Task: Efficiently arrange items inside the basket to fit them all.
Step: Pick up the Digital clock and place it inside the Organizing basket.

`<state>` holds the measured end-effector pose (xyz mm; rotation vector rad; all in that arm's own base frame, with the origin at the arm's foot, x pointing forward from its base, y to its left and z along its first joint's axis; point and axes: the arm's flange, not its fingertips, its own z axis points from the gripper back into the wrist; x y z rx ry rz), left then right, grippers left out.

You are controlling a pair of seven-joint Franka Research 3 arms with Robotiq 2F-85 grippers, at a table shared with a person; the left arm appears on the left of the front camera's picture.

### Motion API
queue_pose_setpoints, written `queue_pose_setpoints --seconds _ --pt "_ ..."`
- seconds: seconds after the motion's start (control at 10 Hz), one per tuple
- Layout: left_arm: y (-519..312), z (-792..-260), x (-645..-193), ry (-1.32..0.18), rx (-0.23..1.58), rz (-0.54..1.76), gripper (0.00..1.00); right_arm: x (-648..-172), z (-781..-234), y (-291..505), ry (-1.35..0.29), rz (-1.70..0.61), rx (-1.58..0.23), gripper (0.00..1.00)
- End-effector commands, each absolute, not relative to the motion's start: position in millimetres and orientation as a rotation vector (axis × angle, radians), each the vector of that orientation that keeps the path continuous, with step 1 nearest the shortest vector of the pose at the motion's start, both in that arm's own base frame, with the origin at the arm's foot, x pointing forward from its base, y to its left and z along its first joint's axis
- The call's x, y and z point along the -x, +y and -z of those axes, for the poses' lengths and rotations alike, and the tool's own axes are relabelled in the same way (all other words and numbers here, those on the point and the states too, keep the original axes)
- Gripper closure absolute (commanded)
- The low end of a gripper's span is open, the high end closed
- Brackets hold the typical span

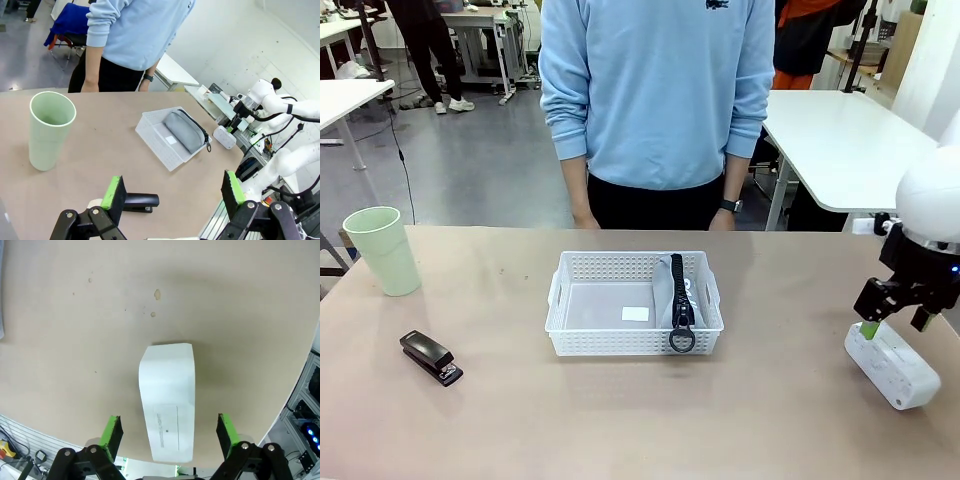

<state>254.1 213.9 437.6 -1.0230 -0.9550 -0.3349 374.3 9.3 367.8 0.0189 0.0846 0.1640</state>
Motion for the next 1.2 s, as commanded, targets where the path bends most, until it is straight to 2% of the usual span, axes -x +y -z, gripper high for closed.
queue_pose_setpoints --seconds 0.0,0.5,1.0,1.1 --pt "214 -439 -255 -0.984 1.029 0.347 0.0 -324 -315 12 0.109 -0.183 0.016 0.0" --pt "214 -439 -255 -0.984 1.029 0.347 0.0 -325 -291 19 0.19 -0.185 0.073 0.0" --pt "214 -439 -255 -0.984 1.029 0.347 0.0 -327 -290 13 0.187 -0.164 0.068 0.0" --pt "214 -439 -255 -0.984 1.029 0.347 0.0 -327 -291 13 0.184 -0.163 0.089 0.6"
